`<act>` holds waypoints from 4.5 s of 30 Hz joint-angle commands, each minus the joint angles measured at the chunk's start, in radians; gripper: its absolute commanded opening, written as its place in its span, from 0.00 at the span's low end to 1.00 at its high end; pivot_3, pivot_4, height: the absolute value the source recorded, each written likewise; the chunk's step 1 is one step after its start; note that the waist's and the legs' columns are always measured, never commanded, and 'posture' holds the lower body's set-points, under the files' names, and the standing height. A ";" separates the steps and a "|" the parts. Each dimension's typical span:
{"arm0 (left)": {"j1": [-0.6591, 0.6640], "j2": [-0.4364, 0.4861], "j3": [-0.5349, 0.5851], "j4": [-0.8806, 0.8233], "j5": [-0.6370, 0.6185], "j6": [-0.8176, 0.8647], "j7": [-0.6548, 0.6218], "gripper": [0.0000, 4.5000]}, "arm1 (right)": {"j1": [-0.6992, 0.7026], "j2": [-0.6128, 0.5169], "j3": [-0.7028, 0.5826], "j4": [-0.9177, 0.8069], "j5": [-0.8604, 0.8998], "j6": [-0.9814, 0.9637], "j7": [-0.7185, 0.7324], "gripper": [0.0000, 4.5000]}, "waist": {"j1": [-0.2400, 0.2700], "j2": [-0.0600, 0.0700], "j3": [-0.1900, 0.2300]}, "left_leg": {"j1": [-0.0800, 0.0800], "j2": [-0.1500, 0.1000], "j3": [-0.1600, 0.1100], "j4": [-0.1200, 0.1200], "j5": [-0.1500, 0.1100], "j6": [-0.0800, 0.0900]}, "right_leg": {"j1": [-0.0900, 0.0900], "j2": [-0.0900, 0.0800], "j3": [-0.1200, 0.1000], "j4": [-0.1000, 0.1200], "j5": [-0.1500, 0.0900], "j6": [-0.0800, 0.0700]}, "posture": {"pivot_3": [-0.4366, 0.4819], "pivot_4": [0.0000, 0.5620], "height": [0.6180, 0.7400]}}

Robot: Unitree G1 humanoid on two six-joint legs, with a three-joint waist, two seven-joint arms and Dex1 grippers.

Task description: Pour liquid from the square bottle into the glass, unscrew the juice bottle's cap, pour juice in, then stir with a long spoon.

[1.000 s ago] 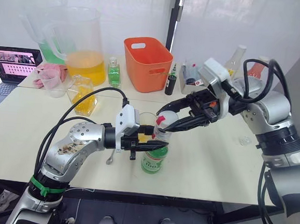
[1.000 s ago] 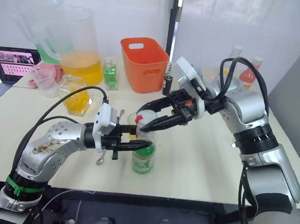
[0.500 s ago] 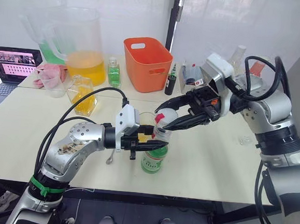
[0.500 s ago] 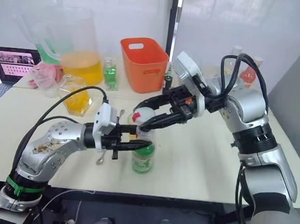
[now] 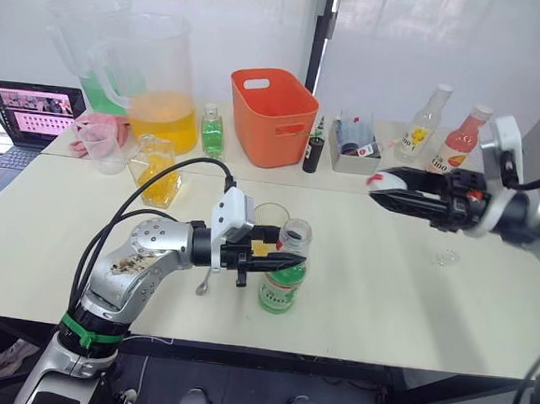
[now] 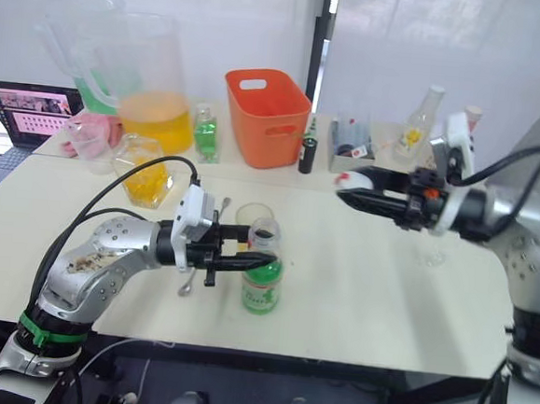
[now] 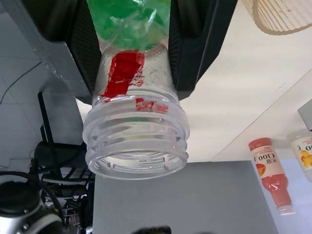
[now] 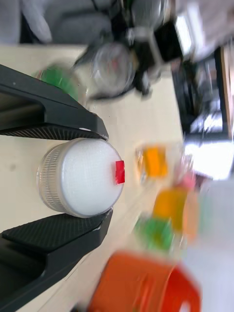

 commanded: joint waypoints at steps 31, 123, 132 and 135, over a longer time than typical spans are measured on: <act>0.002 -0.005 -0.019 0.016 0.027 0.002 0.002 0.32 | 0.156 0.364 -0.001 0.494 -0.485 -0.435 -0.599 0.37 | -0.023 0.001 -0.002 | 0.001 -0.003 0.000 0.004 0.000 0.000 | 0.003 0.000 0.004 0.000 0.002 0.002 | 0.48 0.27 1.00; -0.597 0.016 0.067 1.170 0.601 -1.134 0.165 0.32 | 0.155 0.109 0.050 -0.446 0.206 0.062 -0.397 0.99 | -0.002 -0.002 0.001 | -0.007 -0.003 -0.001 -0.002 0.000 0.000 | -0.005 0.000 0.004 -0.001 0.004 0.010 | 0.48 0.27 1.00; -0.611 0.014 -0.012 1.261 0.807 -1.350 0.390 0.32 | 0.155 0.103 0.050 -0.464 0.236 0.077 -0.442 0.99 | -0.001 -0.002 0.001 | -0.008 -0.003 -0.001 -0.002 0.000 0.000 | -0.004 0.000 0.004 0.000 0.005 0.011 | 0.48 0.27 1.00; -0.611 0.018 -0.037 1.276 0.866 -1.396 0.452 0.32 | 0.163 0.100 0.051 -0.474 0.237 0.084 -0.460 0.99 | 0.000 -0.002 0.001 | -0.008 -0.003 -0.001 -0.002 0.000 0.000 | -0.004 0.000 0.004 0.000 0.005 0.011 | 0.48 0.27 1.00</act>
